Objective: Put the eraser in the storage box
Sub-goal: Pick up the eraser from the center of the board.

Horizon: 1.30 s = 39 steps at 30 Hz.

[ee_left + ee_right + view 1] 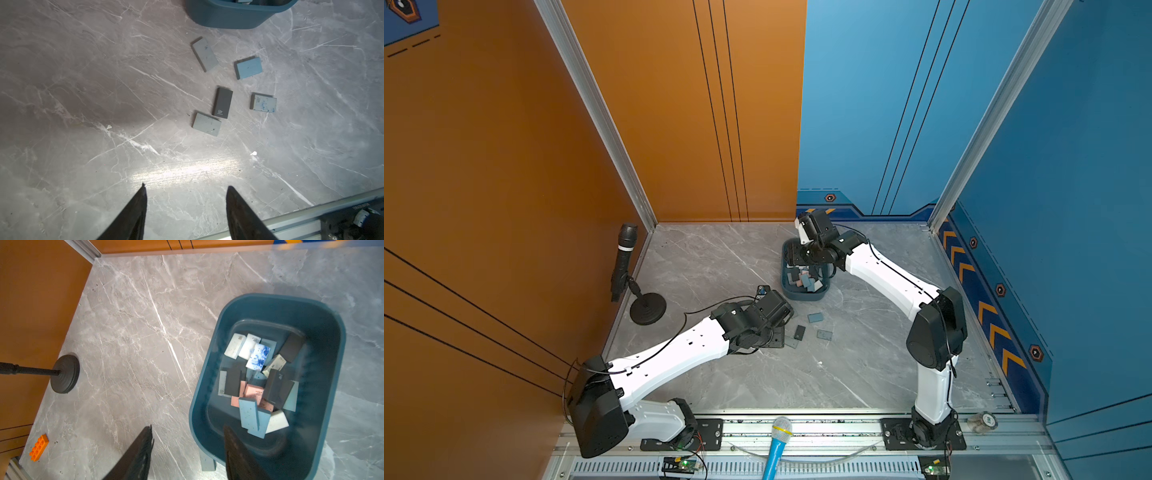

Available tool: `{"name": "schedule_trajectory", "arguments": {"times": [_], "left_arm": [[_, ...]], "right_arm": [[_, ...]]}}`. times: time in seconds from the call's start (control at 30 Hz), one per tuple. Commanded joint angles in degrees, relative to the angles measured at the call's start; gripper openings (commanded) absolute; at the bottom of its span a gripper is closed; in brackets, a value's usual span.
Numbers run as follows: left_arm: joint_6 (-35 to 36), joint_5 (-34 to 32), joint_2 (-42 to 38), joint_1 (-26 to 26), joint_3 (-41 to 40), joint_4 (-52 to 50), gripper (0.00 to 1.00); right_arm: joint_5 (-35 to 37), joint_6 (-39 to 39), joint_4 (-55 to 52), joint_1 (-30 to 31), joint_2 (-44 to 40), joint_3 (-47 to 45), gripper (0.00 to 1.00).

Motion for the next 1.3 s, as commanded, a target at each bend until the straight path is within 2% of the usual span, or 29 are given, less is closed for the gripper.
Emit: {"name": "schedule_trajectory", "arguments": {"times": [0.0, 0.4, 0.73, 1.03, 1.27], "left_arm": [[-1.37, -2.49, 1.39, -0.93, 1.26, -1.97, 0.61], [-1.6, -2.37, 8.57, -2.53, 4.03, -1.88, 0.66], [2.66, 1.2, 21.47, -3.3, 12.18, -1.19, 0.69], [3.3, 1.28, 29.71, -2.65, 16.07, -1.15, 0.71], [5.87, 1.65, 33.16, -2.18, 16.01, -0.54, 0.71]], "right_arm": [[-0.19, 0.82, 3.14, -0.41, -3.17, -4.4, 0.56], [0.7, 7.12, 12.67, -1.93, -12.04, -18.45, 0.56], [1.91, 8.77, 17.3, -5.37, -21.6, -29.84, 0.57], [1.03, 8.78, 18.43, -7.2, -23.87, -33.03, 0.57], [-0.55, 9.2, 19.85, -8.56, -24.5, -34.68, 0.57]]}}
